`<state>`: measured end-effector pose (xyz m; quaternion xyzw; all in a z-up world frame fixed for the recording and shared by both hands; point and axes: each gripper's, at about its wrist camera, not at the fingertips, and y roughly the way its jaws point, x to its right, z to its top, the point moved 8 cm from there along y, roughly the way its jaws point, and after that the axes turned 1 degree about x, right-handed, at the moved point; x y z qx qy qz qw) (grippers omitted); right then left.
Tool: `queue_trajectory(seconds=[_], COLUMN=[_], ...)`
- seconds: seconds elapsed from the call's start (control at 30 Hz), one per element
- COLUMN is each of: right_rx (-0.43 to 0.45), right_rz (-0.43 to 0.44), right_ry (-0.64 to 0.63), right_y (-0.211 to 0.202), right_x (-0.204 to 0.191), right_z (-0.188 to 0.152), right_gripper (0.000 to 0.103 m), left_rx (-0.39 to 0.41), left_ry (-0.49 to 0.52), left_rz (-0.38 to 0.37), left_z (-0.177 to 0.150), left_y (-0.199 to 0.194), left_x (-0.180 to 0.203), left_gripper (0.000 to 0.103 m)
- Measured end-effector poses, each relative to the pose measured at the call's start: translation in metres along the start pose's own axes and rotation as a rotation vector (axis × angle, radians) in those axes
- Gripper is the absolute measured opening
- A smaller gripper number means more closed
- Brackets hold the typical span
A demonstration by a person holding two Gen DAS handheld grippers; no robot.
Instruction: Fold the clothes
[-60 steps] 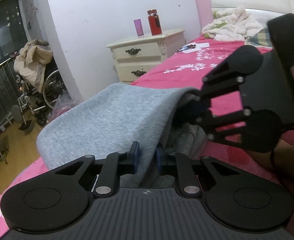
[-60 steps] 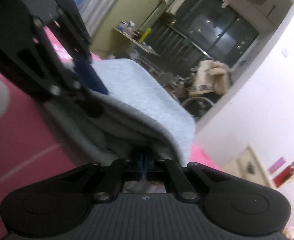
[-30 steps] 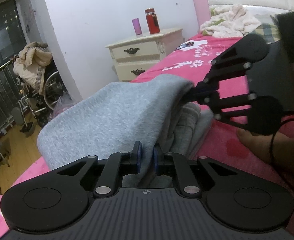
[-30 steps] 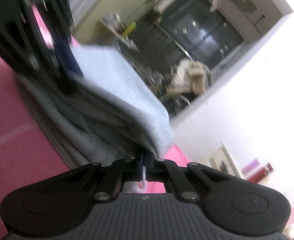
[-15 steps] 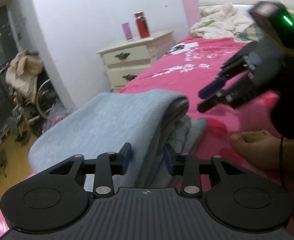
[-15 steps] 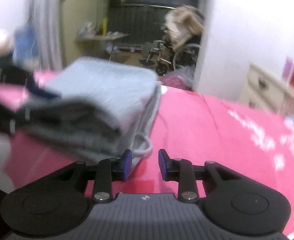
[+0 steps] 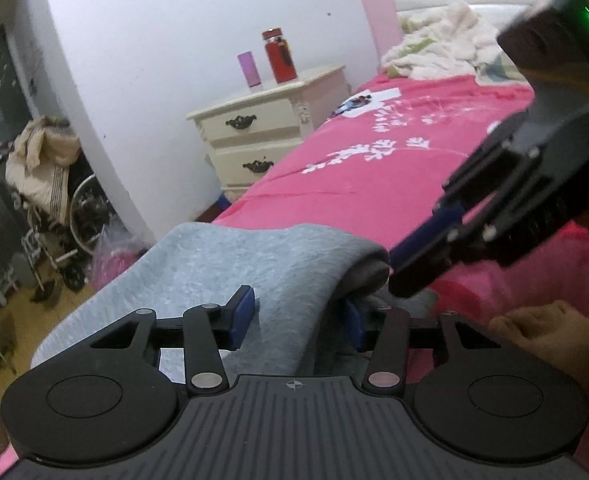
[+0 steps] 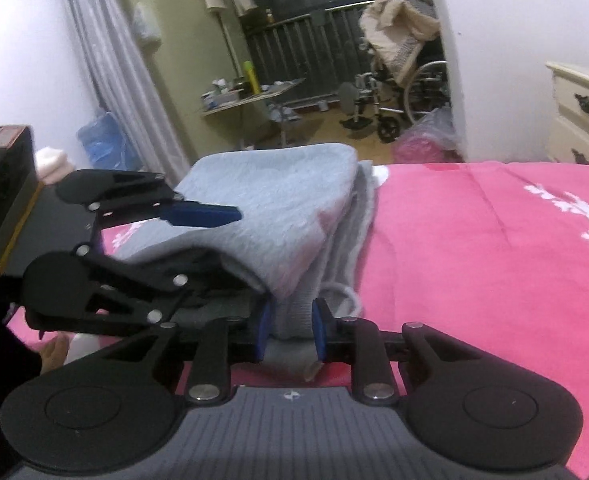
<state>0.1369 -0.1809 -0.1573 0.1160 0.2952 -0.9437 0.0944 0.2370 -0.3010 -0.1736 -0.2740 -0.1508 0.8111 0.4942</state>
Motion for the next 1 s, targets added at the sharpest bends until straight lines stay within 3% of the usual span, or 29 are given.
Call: queue_trajectory(seconds=[0.5, 0.6, 0.8, 1.0], right_rx=[0.070, 0.076, 0.163, 0.110], right_rz=[-0.020, -0.036, 0.029, 0.006], right_ry=[-0.067, -0.044, 0.061, 0.071], right_y=[0.004, 0.006, -0.008, 0.004], right_x=[-0.010, -0.006, -0.003, -0.001], right_z=[0.010, 0.011, 0.028, 0.015], right_gripper=[0.015, 0.015, 0.015, 0.015], left_rx=[0.016, 0.017, 0.016, 0.008], left_ry=[-0.148, -0.204, -0.239, -0.234], left_rz=[-0.011, -0.022, -0.018, -0.002], left_z=[0.009, 0.009, 0.007, 0.006], left_y=[-0.004, -0.006, -0.008, -0.005], left_x=[-0.021, -0.029, -0.034, -0.034], left_gripper=[0.043, 0.044, 0.044, 0.044])
